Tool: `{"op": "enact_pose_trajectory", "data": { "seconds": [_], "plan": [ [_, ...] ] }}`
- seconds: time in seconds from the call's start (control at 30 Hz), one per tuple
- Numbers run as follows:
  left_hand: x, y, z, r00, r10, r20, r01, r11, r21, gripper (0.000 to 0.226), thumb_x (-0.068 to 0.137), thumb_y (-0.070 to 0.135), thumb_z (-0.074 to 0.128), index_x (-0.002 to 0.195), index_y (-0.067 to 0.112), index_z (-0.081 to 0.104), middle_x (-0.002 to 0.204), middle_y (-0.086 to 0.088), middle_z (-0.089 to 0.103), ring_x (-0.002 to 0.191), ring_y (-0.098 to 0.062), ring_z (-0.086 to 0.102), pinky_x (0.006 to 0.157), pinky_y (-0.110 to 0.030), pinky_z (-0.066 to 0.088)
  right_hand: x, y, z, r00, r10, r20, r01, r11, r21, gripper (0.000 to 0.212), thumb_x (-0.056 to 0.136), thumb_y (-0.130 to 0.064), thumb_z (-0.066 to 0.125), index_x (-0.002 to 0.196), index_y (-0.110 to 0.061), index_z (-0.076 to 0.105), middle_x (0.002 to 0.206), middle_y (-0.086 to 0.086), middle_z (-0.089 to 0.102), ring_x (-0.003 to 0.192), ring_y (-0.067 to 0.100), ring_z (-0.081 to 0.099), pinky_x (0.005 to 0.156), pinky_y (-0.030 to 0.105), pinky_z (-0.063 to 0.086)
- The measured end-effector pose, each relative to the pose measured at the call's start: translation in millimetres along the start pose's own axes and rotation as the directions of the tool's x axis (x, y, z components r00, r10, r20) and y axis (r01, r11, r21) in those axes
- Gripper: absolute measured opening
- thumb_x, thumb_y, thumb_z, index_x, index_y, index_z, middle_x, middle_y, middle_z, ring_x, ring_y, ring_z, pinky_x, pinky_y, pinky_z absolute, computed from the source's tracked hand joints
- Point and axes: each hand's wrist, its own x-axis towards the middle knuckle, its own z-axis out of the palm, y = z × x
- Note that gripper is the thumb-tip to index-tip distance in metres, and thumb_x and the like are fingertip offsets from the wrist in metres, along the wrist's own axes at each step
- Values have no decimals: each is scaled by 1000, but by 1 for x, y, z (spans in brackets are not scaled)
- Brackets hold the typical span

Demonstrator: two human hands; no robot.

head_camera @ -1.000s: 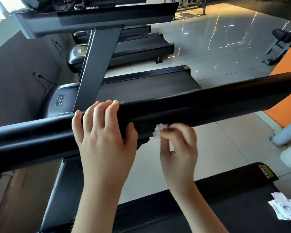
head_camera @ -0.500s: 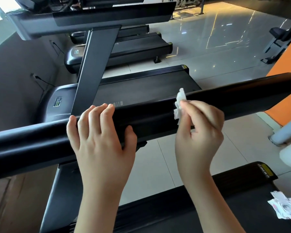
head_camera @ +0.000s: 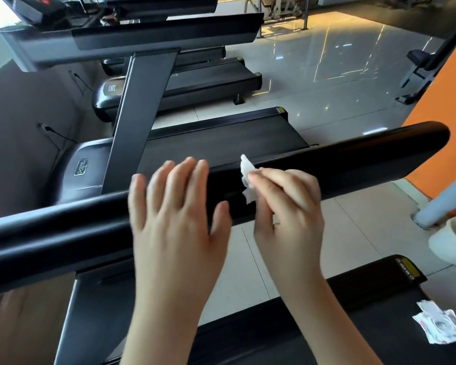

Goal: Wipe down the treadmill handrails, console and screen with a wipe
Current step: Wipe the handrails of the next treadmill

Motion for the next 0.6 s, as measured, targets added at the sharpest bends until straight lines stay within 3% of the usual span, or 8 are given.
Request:
{"op": "enact_pose_trajectory", "data": {
  "seconds": [0.07, 0.2, 0.33, 0.4, 0.5, 0.6],
  "plan": [
    [1, 10, 8, 999, 35, 8, -35, 999, 1, 49, 86, 34, 51, 128, 8, 59, 126, -7, 60, 121, -31, 50, 111, -50, 22, 1, 13, -5, 1000, 11, -23, -12, 1000, -23, 18, 90, 5, 59, 101, -1, 73, 101, 6, 69, 96, 23, 55, 89, 23, 46],
    [0, 12, 18, 997, 22, -69, -22, 1000, 10, 43, 82, 24, 59, 122, 8, 61, 121, -8, 61, 115, -31, 50, 105, -55, 31, -5, 18, -8, 965, 211, -157, -209, 978, 24, 18, 89, 6, 62, 103, 2, 72, 102, 10, 60, 89, 29, 61, 80, 25, 50],
    [0, 14, 22, 993, 18, -119, -18, 1000, 7, 42, 80, 23, 61, 119, 7, 63, 119, -8, 62, 114, -30, 49, 104, -56, 32, -28, 5, -3, 987, 161, -23, -157, 980, 121, 15, 89, 1, 64, 103, 1, 70, 99, 7, 58, 85, 26, 62, 73, 29, 53],
    [0, 14, 23, 992, 20, -128, -19, 1000, 8, 42, 80, 22, 61, 119, 7, 63, 119, -8, 62, 114, -30, 49, 104, -56, 32, -28, 16, -5, 986, 159, -59, -153, 984, 95, 9, 89, -2, 67, 96, -2, 72, 94, 8, 63, 84, 25, 62, 73, 31, 53],
    [-1, 14, 23, 991, 10, -133, -10, 1000, 0, 42, 80, 22, 61, 119, 7, 62, 119, -8, 62, 114, -30, 48, 104, -55, 31, -30, 30, -5, 943, 281, -178, -274, 960, 64, 7, 85, 1, 70, 90, -3, 72, 91, 3, 64, 80, 27, 59, 76, 23, 48],
    [-1, 15, 24, 991, 1, -135, -2, 1000, -3, 42, 80, 22, 61, 120, 7, 62, 119, -8, 62, 115, -30, 48, 106, -55, 30, -45, 22, 4, 942, 307, -137, -293, 949, 113, 7, 88, -7, 67, 86, -3, 72, 94, -1, 62, 81, 24, 60, 73, 26, 51]
  ]
}}
